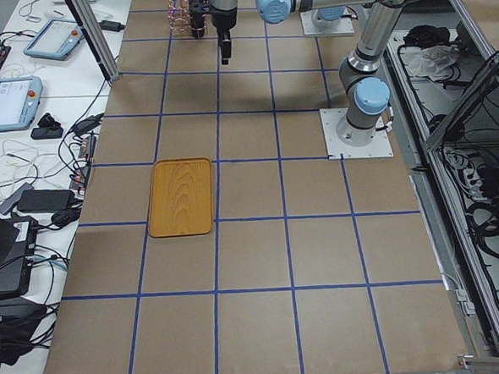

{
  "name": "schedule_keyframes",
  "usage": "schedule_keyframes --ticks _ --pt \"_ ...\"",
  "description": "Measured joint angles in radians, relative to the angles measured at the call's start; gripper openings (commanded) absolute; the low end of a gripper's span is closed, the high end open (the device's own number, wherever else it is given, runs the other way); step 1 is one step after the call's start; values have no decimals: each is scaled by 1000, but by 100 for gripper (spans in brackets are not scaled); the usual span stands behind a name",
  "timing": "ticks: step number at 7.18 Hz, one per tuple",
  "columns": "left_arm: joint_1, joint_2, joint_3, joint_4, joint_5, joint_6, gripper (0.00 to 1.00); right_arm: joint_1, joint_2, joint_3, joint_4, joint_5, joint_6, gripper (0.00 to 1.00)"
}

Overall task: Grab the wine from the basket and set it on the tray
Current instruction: 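Close the right gripper on the dark bottle neck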

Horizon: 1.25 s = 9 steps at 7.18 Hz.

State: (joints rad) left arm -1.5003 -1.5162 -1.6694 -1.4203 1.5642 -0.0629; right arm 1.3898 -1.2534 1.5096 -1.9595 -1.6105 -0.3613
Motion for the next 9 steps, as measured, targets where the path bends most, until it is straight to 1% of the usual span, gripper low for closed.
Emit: schedule_keyframes --ticks 1,2,3,6,7,8,9 --pt "0 1 0 0 0 0 100 0 0 1 1 -1 -2 57" --pt "0 3 0 0 0 0 100 0 -1 1 6 -1 -3 47" --pt "0 4 0 0 0 0 100 0 -1 1 16 -2 -1 45" --pt "-1 7 -1 1 0 -3 100 0 -2 1 56 -3 5 45" --pt "-1 5 -3 0 -1 -4 100 0 -2 1 59 -4 5 41" --pt "-1 4 -4 0 -1 -4 100 0 -2 1 60 -4 5 16" --pt "-2 5 -4 1 0 -4 100 0 -2 1 60 -4 5 0"
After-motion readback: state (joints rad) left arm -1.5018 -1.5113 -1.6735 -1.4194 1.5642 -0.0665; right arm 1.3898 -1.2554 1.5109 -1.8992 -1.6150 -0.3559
